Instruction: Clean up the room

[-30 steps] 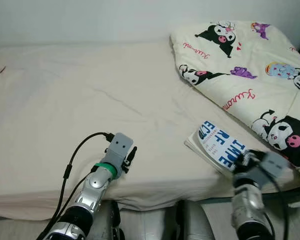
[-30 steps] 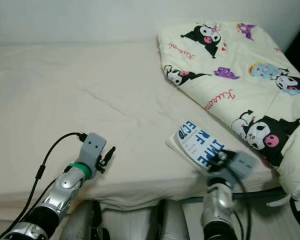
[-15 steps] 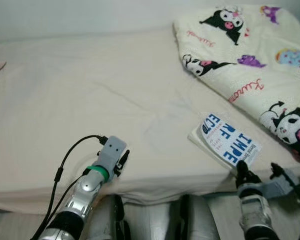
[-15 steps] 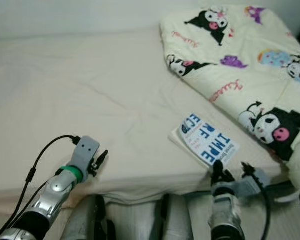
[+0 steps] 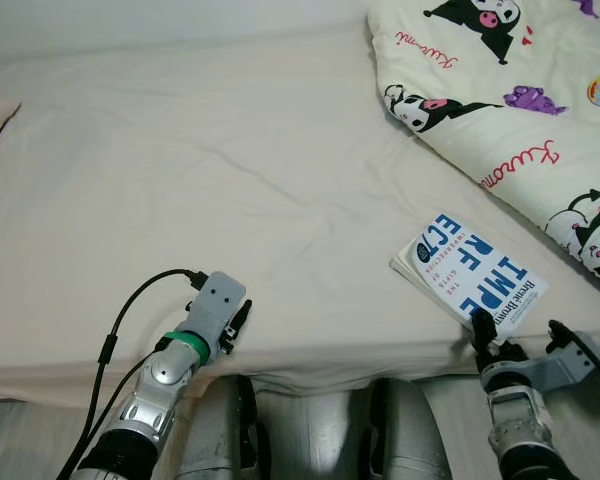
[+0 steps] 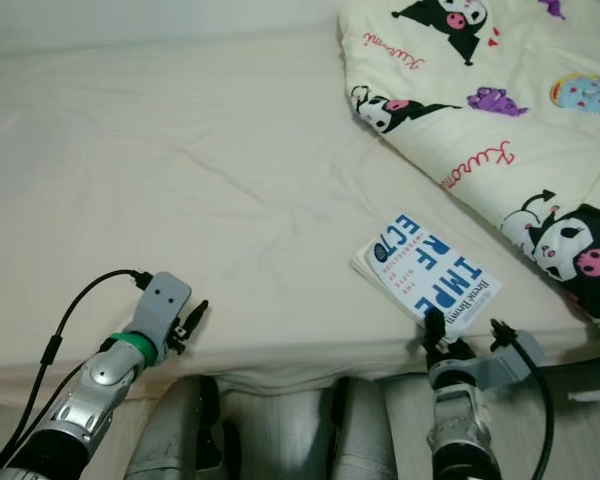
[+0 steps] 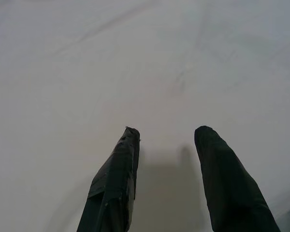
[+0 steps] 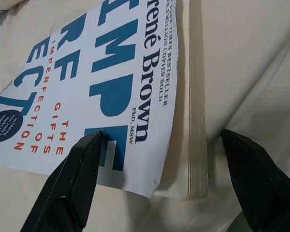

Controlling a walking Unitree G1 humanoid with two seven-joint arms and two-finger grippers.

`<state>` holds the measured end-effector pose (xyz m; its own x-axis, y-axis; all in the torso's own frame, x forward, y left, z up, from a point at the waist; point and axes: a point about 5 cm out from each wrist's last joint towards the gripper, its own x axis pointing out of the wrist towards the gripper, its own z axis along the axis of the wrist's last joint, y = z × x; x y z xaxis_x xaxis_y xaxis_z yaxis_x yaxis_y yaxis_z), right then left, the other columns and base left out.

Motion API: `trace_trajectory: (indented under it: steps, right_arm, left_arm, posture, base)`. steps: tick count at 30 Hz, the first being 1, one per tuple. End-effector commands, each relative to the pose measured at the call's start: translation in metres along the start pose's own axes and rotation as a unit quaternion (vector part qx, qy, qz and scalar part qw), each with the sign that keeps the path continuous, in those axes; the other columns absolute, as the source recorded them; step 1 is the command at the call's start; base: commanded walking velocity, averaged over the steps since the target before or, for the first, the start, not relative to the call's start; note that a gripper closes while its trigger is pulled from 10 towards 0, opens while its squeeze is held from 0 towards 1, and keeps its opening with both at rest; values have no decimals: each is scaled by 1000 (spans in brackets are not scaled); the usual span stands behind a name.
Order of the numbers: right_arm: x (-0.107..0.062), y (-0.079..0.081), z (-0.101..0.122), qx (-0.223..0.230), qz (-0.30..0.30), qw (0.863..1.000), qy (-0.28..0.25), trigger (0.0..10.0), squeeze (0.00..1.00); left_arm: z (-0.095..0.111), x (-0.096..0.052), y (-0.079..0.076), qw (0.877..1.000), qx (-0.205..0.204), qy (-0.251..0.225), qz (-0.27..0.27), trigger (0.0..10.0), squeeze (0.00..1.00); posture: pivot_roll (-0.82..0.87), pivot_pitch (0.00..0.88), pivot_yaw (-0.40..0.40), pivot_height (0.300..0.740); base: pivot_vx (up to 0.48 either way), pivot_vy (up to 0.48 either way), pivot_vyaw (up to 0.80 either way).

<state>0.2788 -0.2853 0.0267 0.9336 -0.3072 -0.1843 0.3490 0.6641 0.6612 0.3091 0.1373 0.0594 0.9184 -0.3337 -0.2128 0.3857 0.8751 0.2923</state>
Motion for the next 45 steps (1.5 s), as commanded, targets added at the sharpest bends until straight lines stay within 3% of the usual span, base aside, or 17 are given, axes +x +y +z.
trace_trajectory:
  steps: [1, 2, 3, 4, 12, 27, 35, 45]
  right_arm:
    - [0, 6, -14, 9, 24, 999, 37, 9020, 353]
    - [1, 9, -14, 8, 31, 999, 40, 9020, 353]
    - [3, 15, -14, 2, 47, 998, 40, 3137, 314]
    - [4, 19, -13, 2, 60, 998, 38, 0, 294]
    - [6, 36, -14, 1, 120, 992, 32, 0, 275]
    - [-2, 45, -24, 5, 157, 987, 26, 0, 275]
    - [-2, 53, -2, 30, 178, 983, -29, 0, 271]
    - [3, 55, -1, 42, 179, 983, -20, 0, 271]
  left_arm:
    - [-13, -8, 1, 1000, 1, 29, -2, 10000, 0]
    - [-14, -8, 1, 1000, 1, 29, -2, 10000, 0]
    - [-14, -9, 1, 1000, 2, 30, -1, 10000, 0]
    - [-14, -9, 1, 1000, 1, 31, -1, 10000, 0]
    - [-13, -10, -2, 999, 0, 34, -5, 10000, 0]
    - [-12, -6, -8, 999, -1, 36, -9, 10000, 0]
    - [-11, -2, -13, 999, 1, 38, -14, 10000, 0]
    - [-12, -1, -13, 999, -1, 40, -12, 10000, 0]
  posture:
    - [74, 240, 181, 612]
    - [74, 240, 181, 612]
    - [75, 239, 180, 612]
    - [74, 237, 178, 612]
    - [59, 231, 174, 612]
    - [37, 212, 162, 612]
    - [11, 187, 157, 612]
    - [18, 175, 152, 612]
  base:
    - [0, 0, 0]
    - [0, 0, 0]
    - [0, 0, 0]
    - [0, 0, 0]
    - [0, 0, 0]
    - [0, 0, 0]
    - [0, 0, 0]
    - [0, 0, 0]
